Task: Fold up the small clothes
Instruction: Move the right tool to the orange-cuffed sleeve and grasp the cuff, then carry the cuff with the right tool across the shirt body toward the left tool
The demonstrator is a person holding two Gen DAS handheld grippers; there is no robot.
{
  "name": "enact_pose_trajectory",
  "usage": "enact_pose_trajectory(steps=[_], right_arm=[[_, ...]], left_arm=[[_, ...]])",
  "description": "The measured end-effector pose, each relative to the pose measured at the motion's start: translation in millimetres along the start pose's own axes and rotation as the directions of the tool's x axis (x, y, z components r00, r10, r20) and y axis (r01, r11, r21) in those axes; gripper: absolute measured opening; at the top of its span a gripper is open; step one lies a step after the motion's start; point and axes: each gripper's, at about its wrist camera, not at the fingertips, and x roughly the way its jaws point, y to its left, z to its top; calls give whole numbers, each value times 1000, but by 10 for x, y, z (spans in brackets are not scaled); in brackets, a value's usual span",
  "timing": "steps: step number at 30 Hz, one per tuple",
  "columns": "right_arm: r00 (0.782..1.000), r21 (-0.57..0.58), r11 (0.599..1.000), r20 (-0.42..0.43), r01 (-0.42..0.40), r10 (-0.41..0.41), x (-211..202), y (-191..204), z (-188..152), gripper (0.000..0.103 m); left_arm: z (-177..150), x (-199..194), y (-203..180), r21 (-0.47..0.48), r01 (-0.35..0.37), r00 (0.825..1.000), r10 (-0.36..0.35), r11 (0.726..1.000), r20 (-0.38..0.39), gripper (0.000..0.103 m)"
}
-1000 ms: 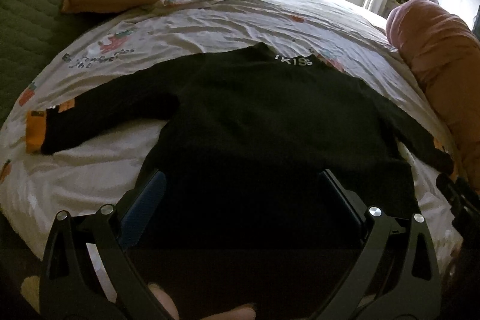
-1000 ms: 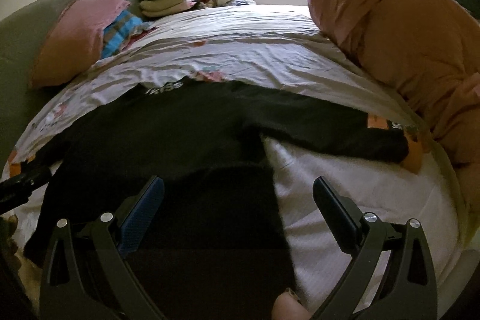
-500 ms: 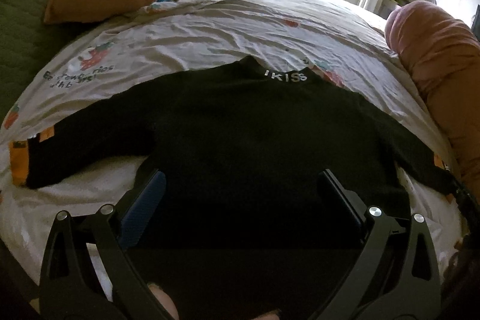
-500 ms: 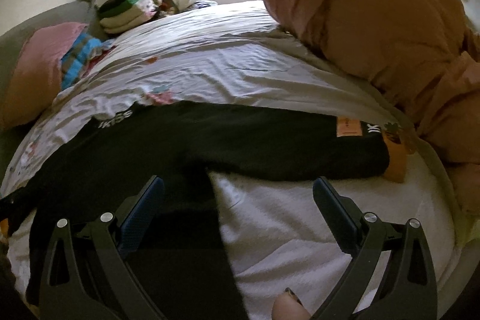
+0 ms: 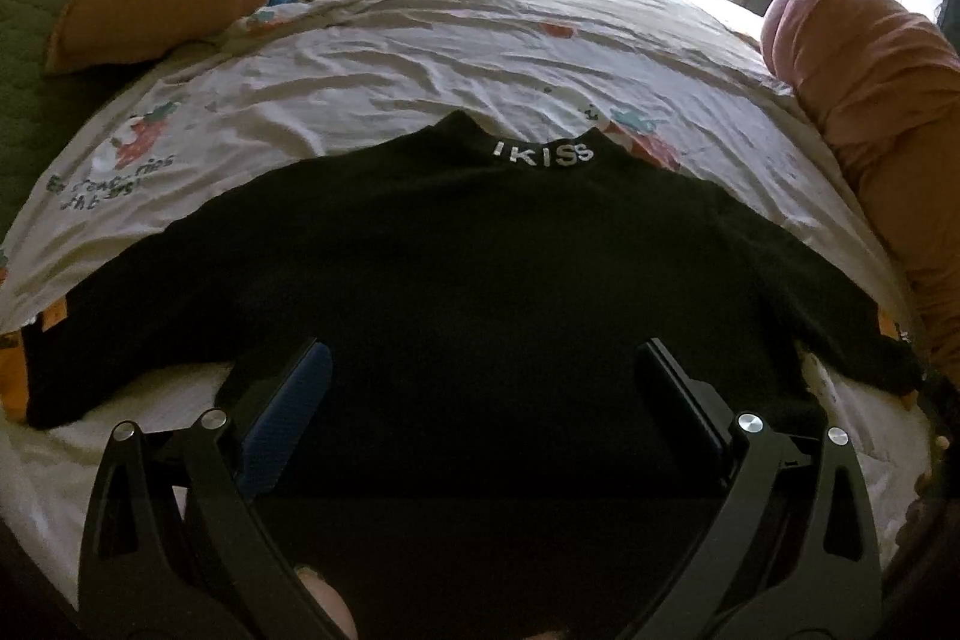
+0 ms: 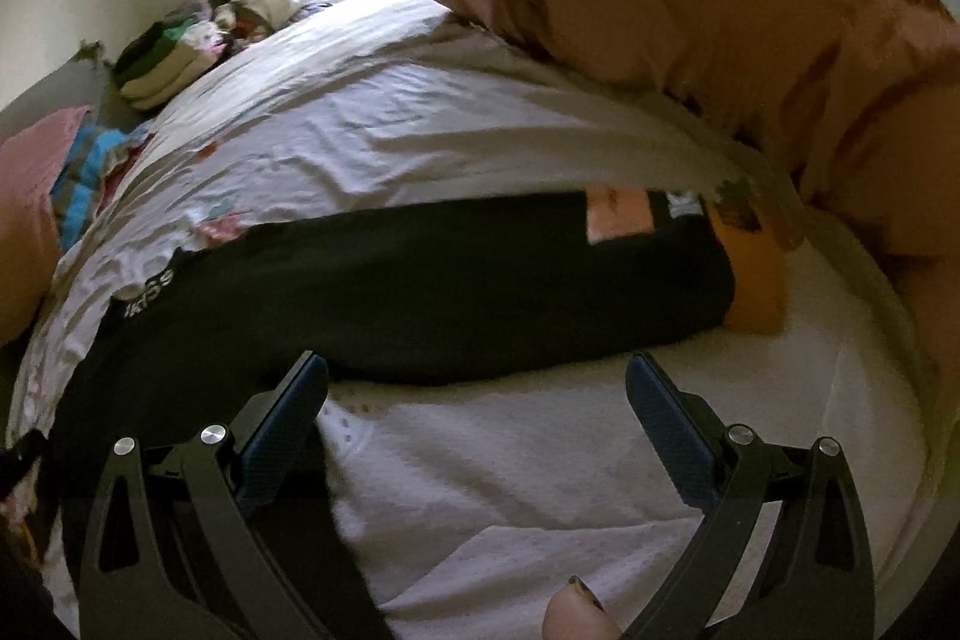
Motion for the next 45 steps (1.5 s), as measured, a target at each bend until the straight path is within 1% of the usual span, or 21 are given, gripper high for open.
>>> enact_pose_trajectory(steps=[2,5,9,11,14,16,19,21,22,23,24,26,27,28,29,30,31,35,40,45], right_arm=[[999,47,999,-34,-3,5,82,-96,-5,99],[998,108,994,-69,13,-6,194,-209,-15,99],[995,176,984,-99,31,-14,320,-362,5,99],[994,207,977,-104,44,-23,385,-446,28,99],[993,276,960,-120,45,-12,505,-597,62,99],[993,306,951,-116,45,-10,563,-676,113,99],[996,342,939,-88,39,-9,634,-776,222,99],[997,375,926,-79,31,-2,683,-835,270,96],[997,388,921,-71,33,-6,701,-857,292,88],[998,389,921,-56,34,-13,713,-871,317,77],[999,386,922,-49,39,-22,730,-880,341,72],[999,395,917,-36,43,-31,753,-901,352,54],[999,397,917,-30,43,-34,758,-912,356,48],[999,396,918,-18,38,-34,758,-921,361,36],[1000,400,916,-8,23,-22,767,-914,368,26],[1000,401,916,-1,2,-1,773,-910,374,20],[1000,397,918,5,-20,20,765,-892,382,17],[997,357,932,59,-67,49,620,-796,429,13],[989,293,948,113,-125,95,386,-531,580,11],[977,199,963,152,-181,152,135,-126,727,11]], left_arm=[[20,60,-20,1,3,1000,-3,1000,-9,95],[57,166,-44,9,0,1000,0,1000,-24,95],[146,308,-66,14,-7,999,7,1000,-43,95],[197,348,-73,12,-9,999,9,1000,-43,95],[268,416,-77,17,-24,999,25,1000,-34,95],[292,475,-59,12,-26,999,26,1000,-37,95],[288,551,-5,0,-31,999,31,1000,-40,95],[259,607,44,-1,-33,998,33,999,-47,95],[258,636,71,-2,-33,998,33,999,-54,95],[246,656,103,-3,-30,998,30,1000,-58,95],[236,672,135,-4,-29,998,29,1000,-61,95],[229,690,195,-2,-31,998,31,1000,-63,95],[236,697,213,-2,-32,998,32,999,-62,95],[242,705,260,-7,-32,997,31,999,-65,95],[247,708,288,-13,-27,997,26,1000,-67,95],[254,707,329,-21,-17,997,15,1000,-70,95],[256,703,352,-25,-11,997,9,1000,-71,95],[259,692,427,-34,9,997,-12,999,-78,95],[288,651,554,-61,29,996,-34,998,-77,95],[311,596,646,-77,57,995,-63,995,-77,95]])
